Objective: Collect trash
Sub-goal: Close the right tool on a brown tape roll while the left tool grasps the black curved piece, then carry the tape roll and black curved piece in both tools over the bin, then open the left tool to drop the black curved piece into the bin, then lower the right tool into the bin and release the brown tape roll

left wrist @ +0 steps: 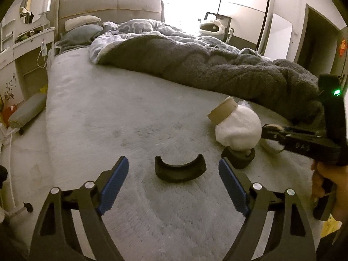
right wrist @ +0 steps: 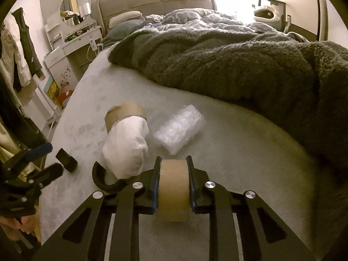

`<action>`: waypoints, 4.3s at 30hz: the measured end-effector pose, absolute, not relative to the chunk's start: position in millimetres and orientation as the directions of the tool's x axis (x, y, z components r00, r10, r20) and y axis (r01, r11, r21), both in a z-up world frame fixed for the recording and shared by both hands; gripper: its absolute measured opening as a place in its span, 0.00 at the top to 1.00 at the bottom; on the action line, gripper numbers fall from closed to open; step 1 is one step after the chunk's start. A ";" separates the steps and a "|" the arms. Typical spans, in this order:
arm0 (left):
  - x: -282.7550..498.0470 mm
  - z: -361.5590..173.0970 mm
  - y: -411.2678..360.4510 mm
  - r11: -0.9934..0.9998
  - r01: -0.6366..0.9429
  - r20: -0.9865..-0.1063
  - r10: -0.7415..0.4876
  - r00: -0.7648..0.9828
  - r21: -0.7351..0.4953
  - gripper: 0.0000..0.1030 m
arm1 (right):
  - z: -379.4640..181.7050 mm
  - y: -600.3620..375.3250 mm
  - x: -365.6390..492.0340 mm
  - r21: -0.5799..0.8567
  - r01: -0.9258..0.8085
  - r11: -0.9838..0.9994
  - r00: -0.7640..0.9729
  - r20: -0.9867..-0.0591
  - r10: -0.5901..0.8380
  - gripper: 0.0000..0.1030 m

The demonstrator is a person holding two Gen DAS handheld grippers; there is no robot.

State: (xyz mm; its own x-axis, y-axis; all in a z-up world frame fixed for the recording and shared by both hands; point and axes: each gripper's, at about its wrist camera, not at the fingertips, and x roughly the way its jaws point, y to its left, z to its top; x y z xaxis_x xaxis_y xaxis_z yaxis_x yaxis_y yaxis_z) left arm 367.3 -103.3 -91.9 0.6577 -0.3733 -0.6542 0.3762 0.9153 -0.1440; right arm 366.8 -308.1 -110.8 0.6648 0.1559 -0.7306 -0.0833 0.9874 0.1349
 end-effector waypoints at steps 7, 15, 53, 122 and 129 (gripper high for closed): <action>377.0 -100.7 -110.5 0.927 0.356 -0.684 -0.337 0.647 -0.120 0.24 | -107.3 -318.0 365.5 0.140 -0.067 0.988 0.674 -0.724 0.148 0.79; 385.6 -105.0 -110.8 0.925 0.341 -0.708 -0.354 0.611 -0.168 0.43 | -102.3 -326.2 363.8 0.157 -0.054 0.986 0.673 -0.724 0.152 0.79; 225.9 -69.7 -31.0 0.934 0.311 -0.661 -0.346 0.666 -0.176 0.52 | -61.5 -224.8 207.3 0.197 -0.105 0.975 0.715 -0.666 0.212 0.79; 170.7 -246.1 130.3 0.982 0.037 -0.941 -0.187 0.281 -0.184 0.23 | -185.0 17.6 231.2 0.232 -0.445 0.865 0.319 -0.861 0.395 0.79; 152.7 -209.3 151.6 0.984 0.026 -0.906 -0.171 0.388 -0.175 0.28 | -198.4 27.1 230.4 0.230 -0.448 0.864 0.289 -0.877 0.383 0.79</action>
State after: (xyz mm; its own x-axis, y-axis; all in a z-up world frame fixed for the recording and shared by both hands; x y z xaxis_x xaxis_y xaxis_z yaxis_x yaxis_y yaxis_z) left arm 152.7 151.6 -209.3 0.3879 -0.1714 -0.9056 0.0257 0.9842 -0.1753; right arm 230.4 27.1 -198.4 0.2885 0.3834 -0.8773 -0.4482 0.8638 0.2301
